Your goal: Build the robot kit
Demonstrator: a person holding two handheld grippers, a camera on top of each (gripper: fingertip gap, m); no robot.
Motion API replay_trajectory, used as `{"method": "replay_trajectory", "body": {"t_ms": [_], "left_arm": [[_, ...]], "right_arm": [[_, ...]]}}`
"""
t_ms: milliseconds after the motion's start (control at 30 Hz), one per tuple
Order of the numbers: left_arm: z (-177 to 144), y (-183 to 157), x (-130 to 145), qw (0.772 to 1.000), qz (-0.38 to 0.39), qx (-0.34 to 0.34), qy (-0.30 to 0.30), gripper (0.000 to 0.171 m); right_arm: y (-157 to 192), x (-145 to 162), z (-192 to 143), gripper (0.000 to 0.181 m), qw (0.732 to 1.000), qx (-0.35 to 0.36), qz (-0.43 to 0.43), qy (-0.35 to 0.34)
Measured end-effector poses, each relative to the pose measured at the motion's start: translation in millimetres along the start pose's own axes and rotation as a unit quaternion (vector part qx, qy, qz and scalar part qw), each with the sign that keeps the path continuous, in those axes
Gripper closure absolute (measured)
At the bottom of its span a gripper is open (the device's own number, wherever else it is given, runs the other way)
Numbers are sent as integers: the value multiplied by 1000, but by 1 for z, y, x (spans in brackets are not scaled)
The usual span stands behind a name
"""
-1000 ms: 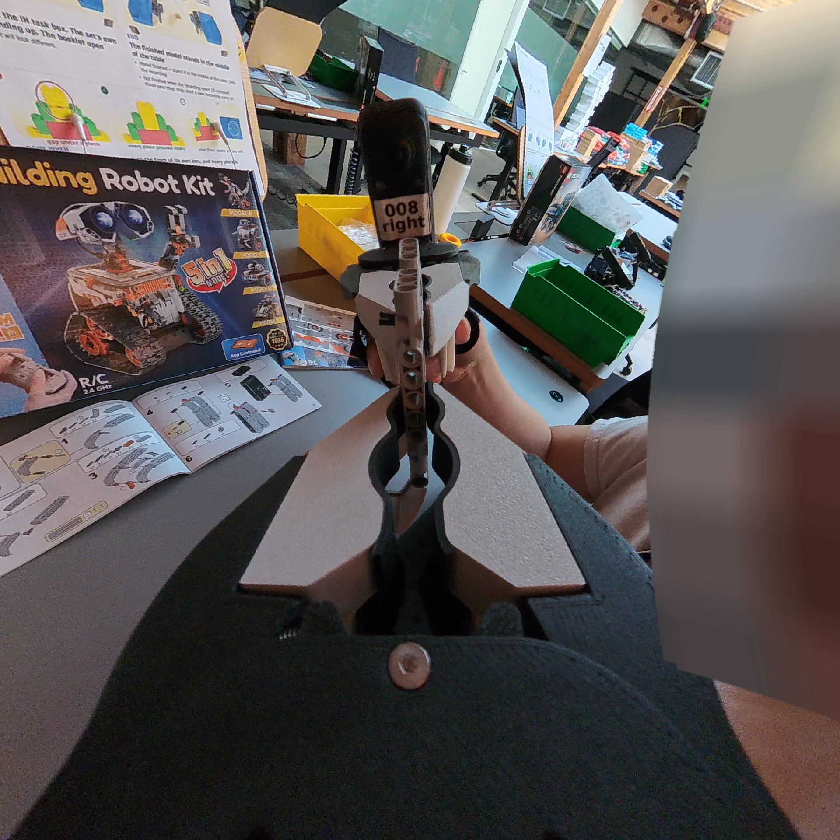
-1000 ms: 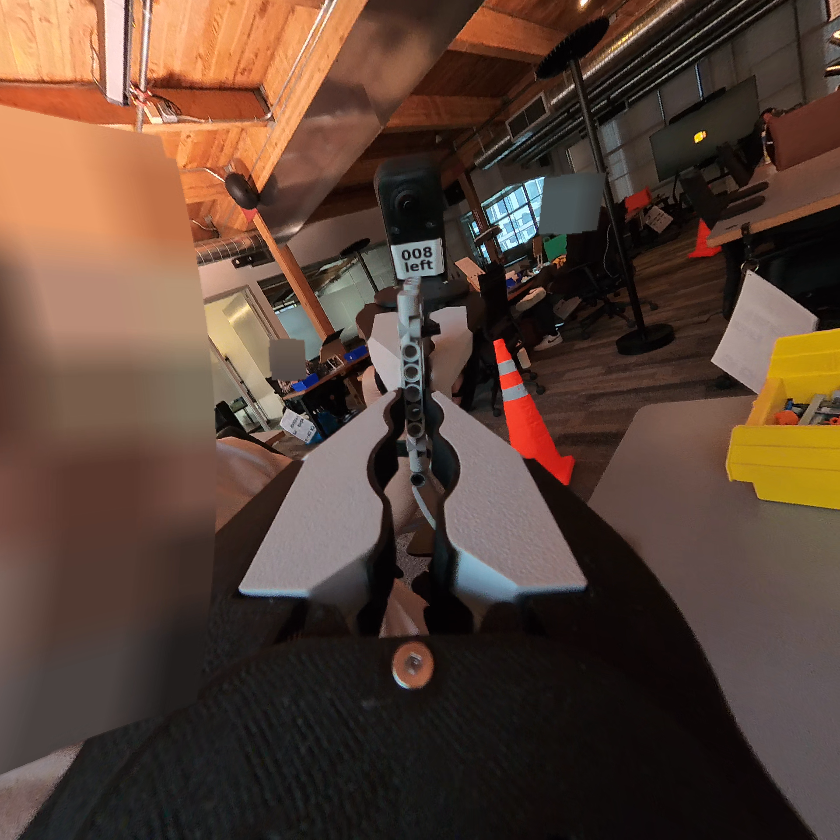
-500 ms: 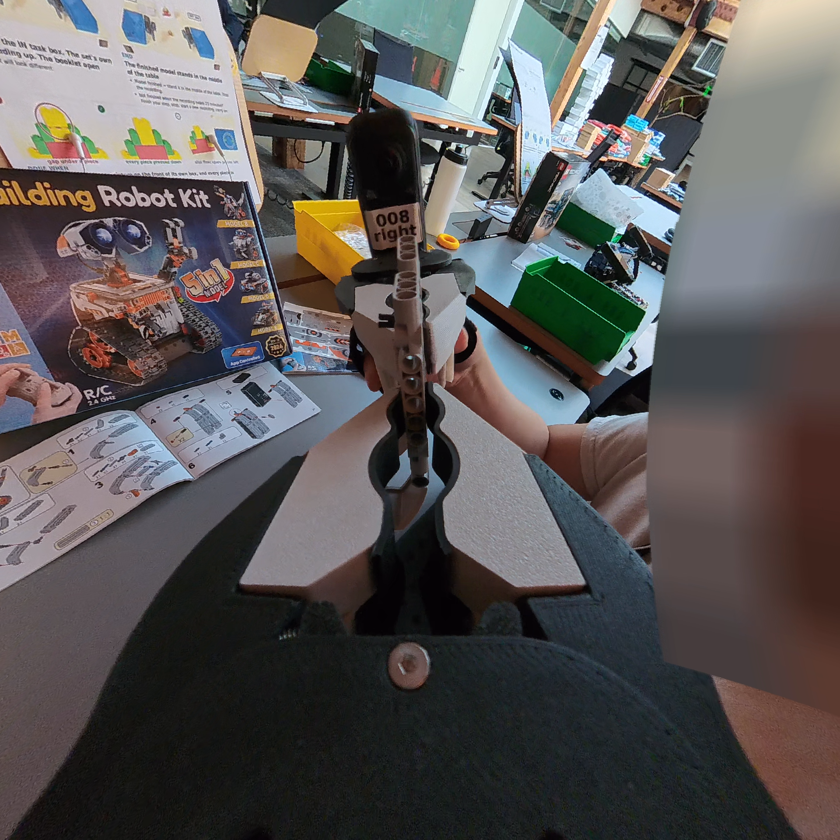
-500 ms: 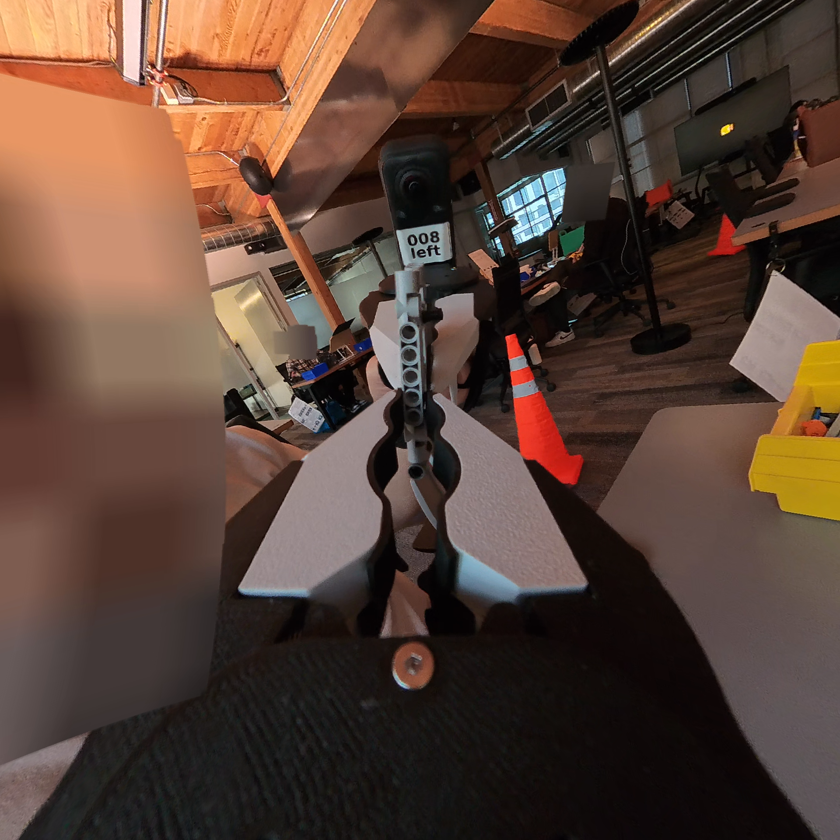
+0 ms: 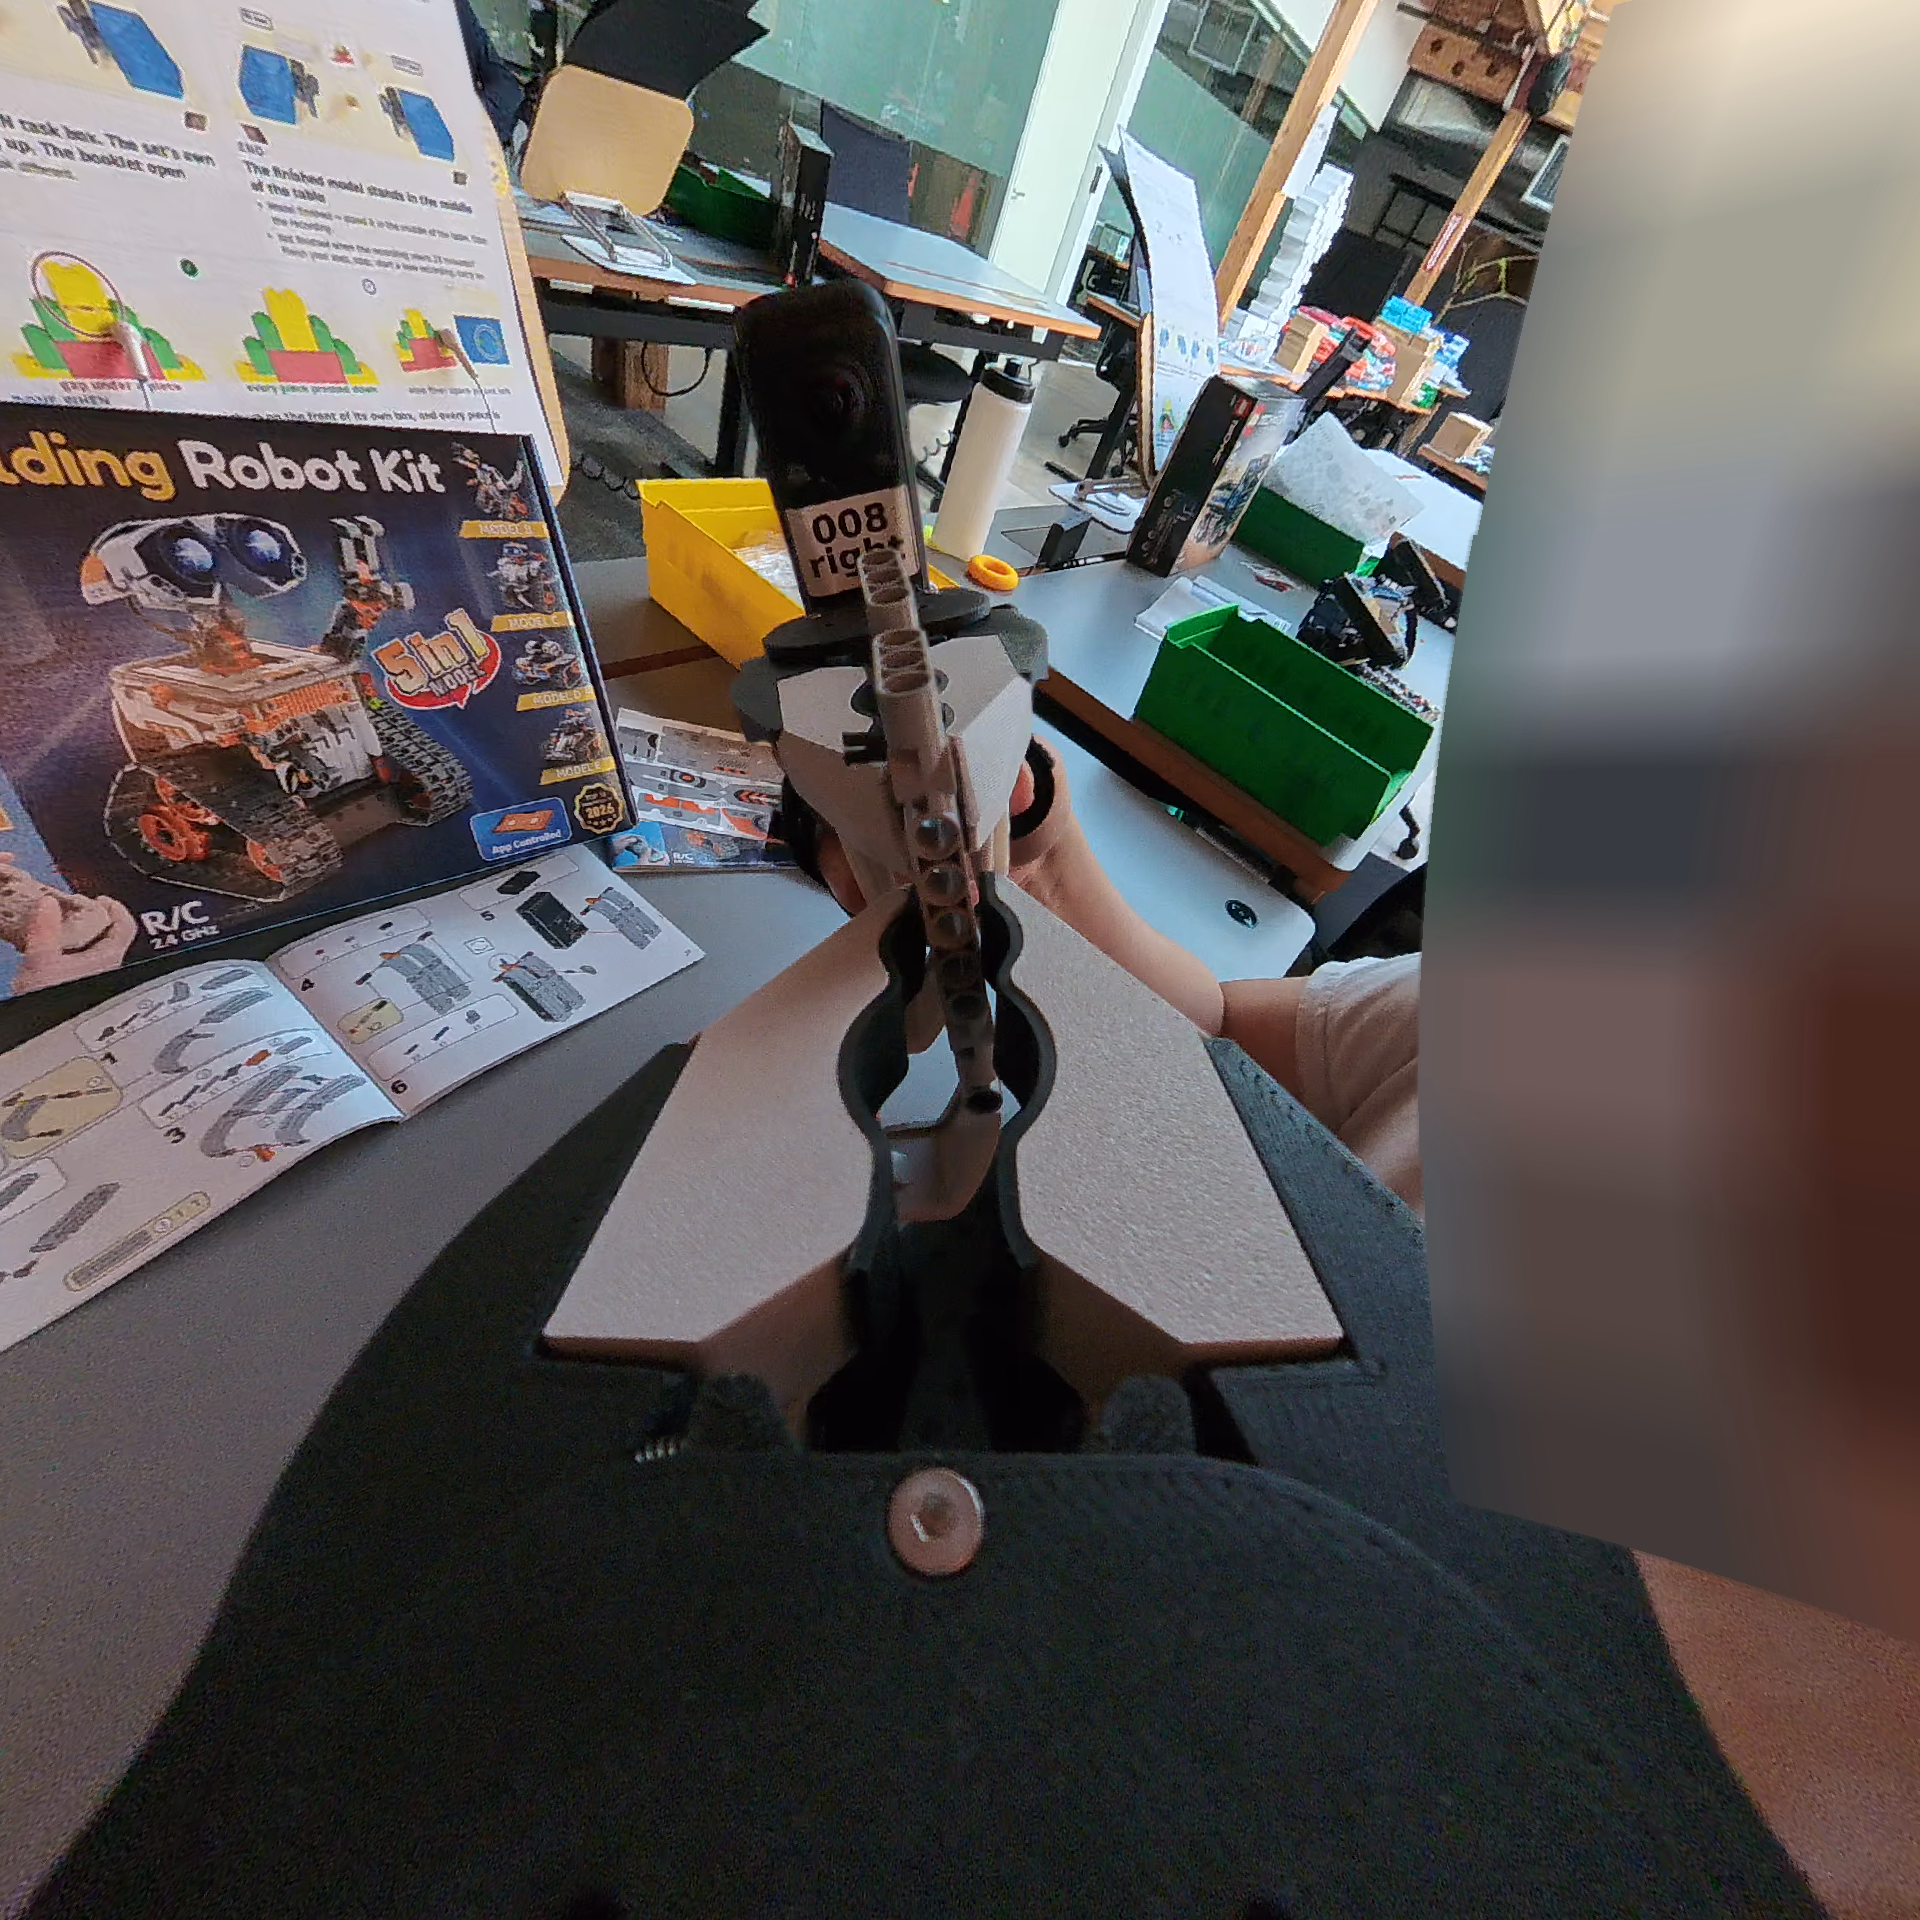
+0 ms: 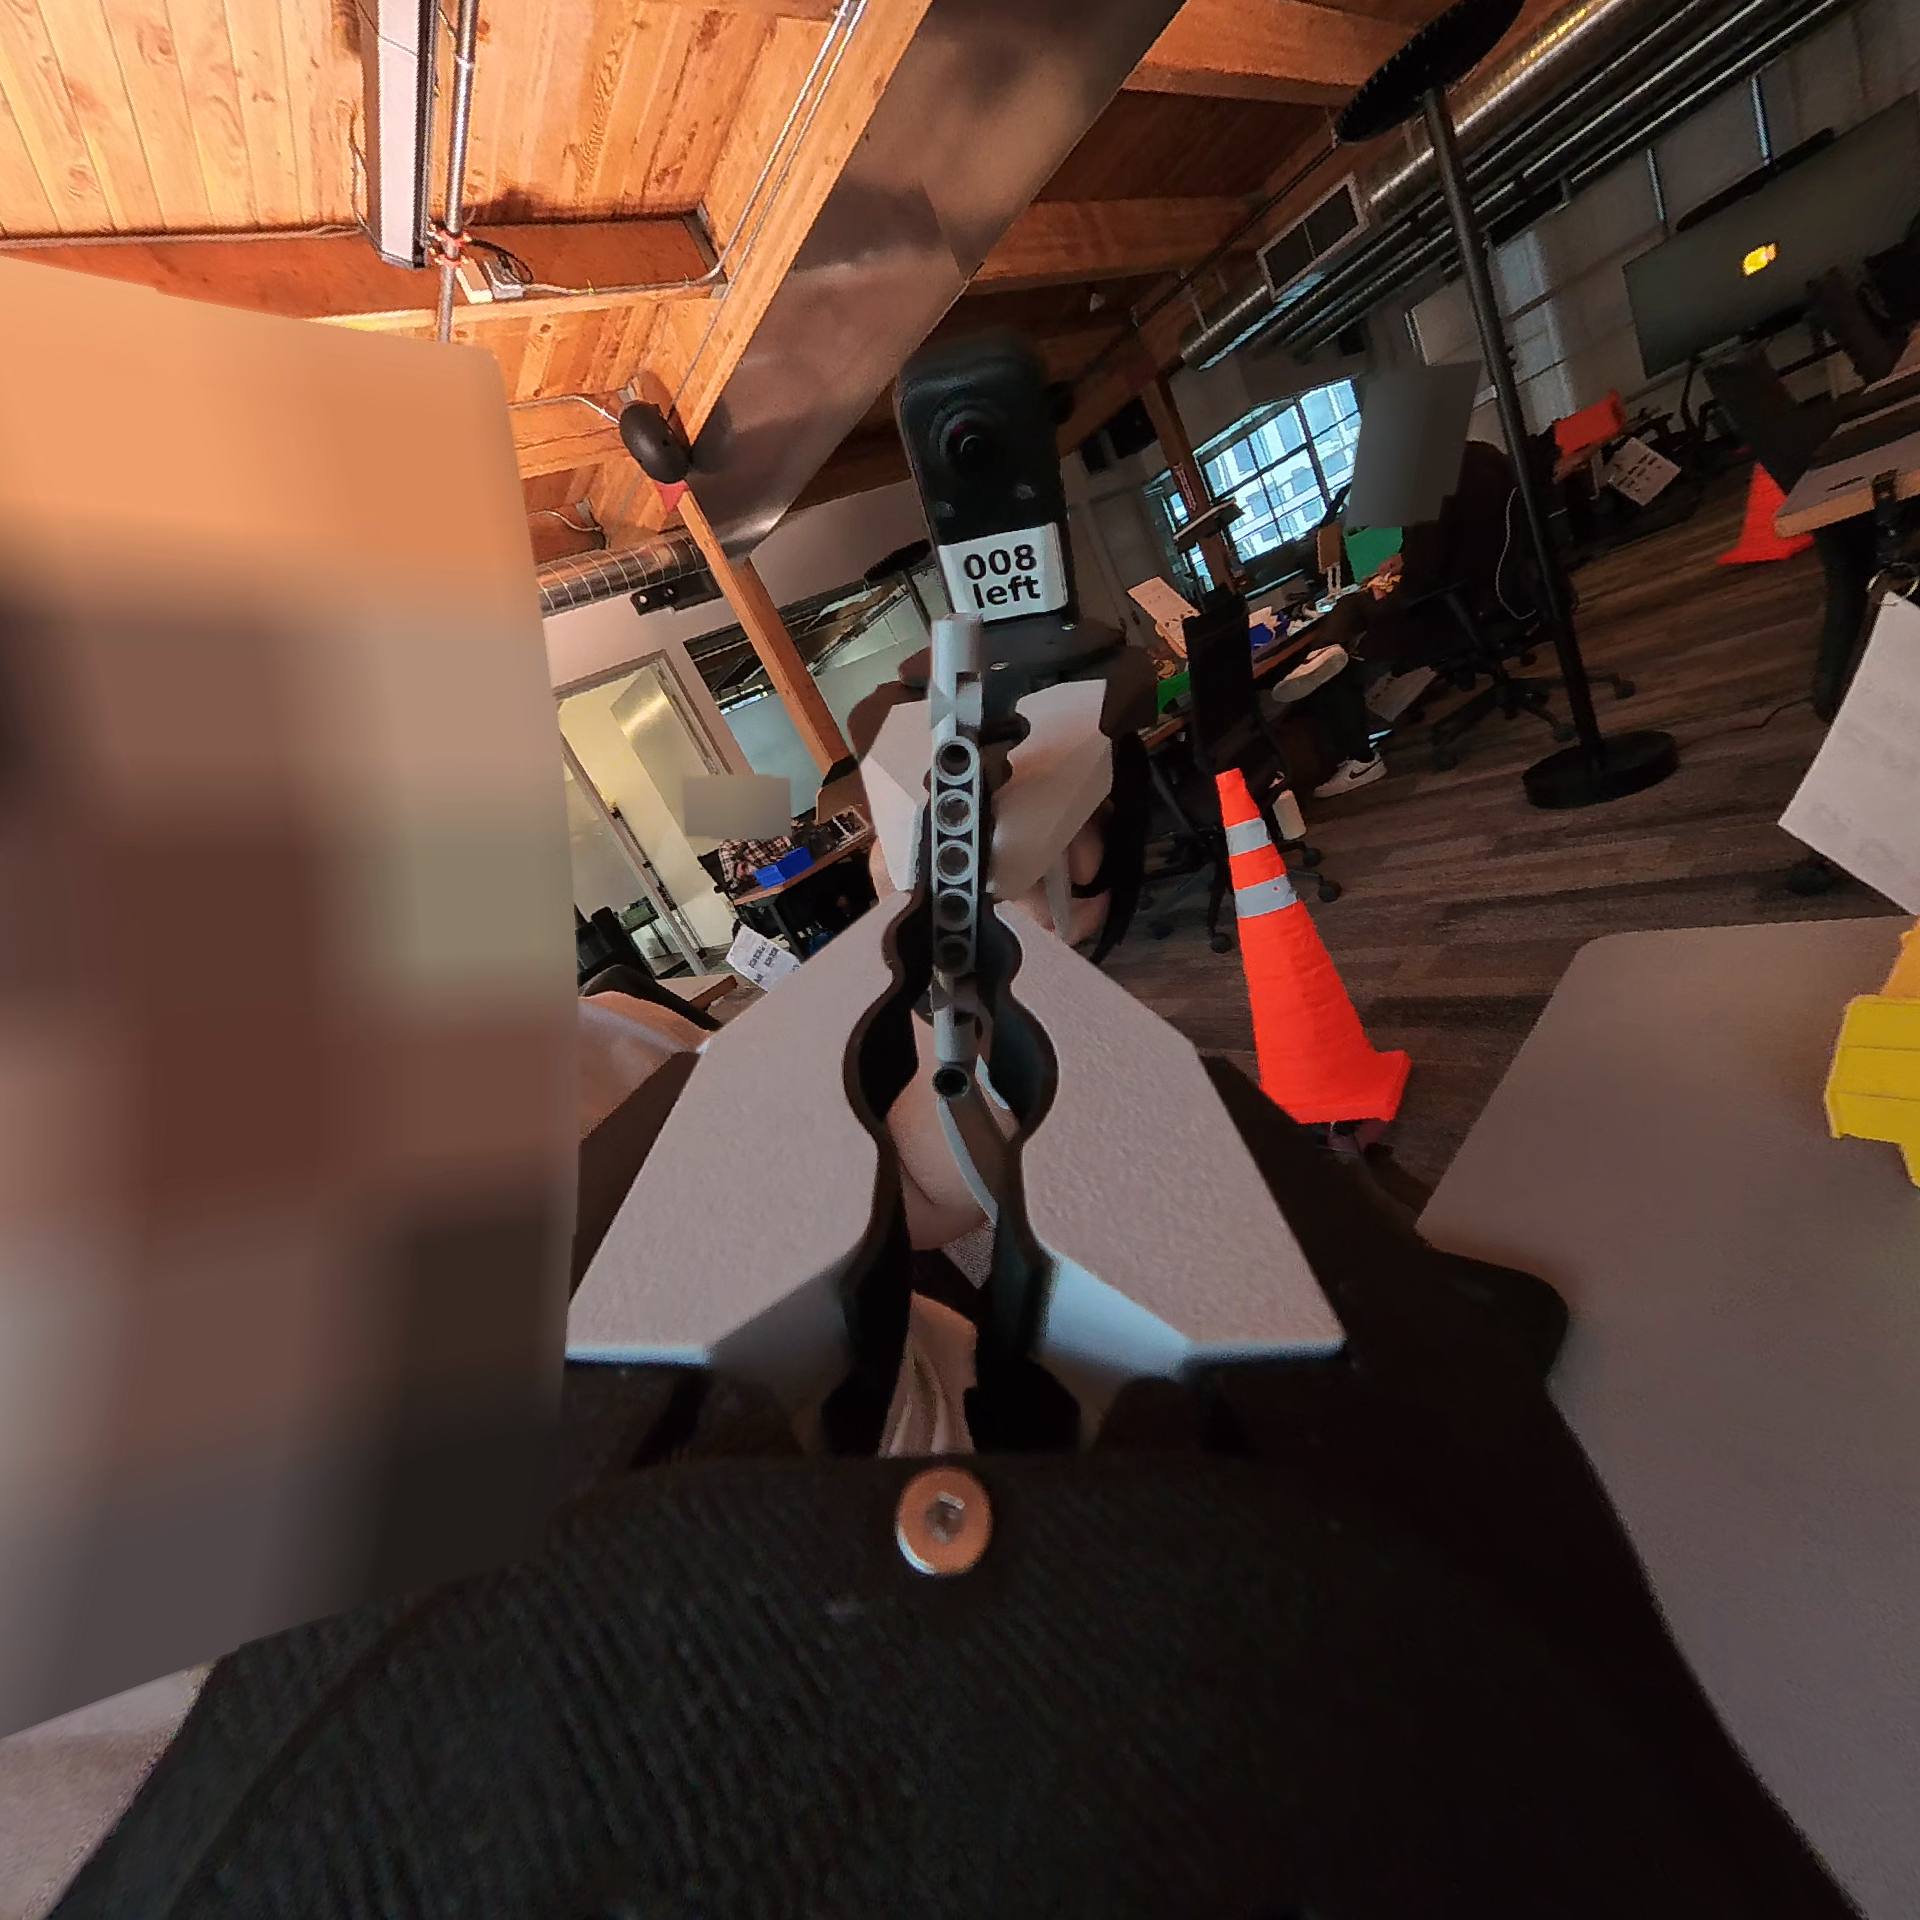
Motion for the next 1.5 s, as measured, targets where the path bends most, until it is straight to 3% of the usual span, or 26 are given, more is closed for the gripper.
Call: {"method": "replay_trajectory", "body": {"t_ms": [33, 533, 767, 1167, 1267, 1500], "left_arm": [[0, 0, 0, 1000, -6, 4, -5, 164], [-3, 3, -1, 996, -44, 26, -66, 166], [-3, 3, -4, 999, 7, -8, -49, 167], [-6, 16, -1, 997, -47, 6, -68, 167], [-15, 20, -5, 994, -56, -7, -96, 166], [-19, 21, -5, 990, -97, 10, -101, 166]], "right_arm": [[1, 0, 0, 177, 1000, 0, -5, 0], [8, -1, 5, 176, 996, 12, -93, -13], [3, -1, 7, 176, 998, 13, -57, -26], [-5, 0, 5, 175, 996, 47, -79, -10], [-9, -2, 0, 154, 996, 55, -77, -3], [-10, 5, 5, 164, 997, 35, -73, 15]]}}
Point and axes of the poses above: each gripper's, where its closed fingertips meet, z out along the fingers, x out of its underside, y = z × x across the jaws, the point moved 6 cm from there along -z, back along the fingers, and after that the axes turned 10 degrees about -y, right-handed, at the moved point
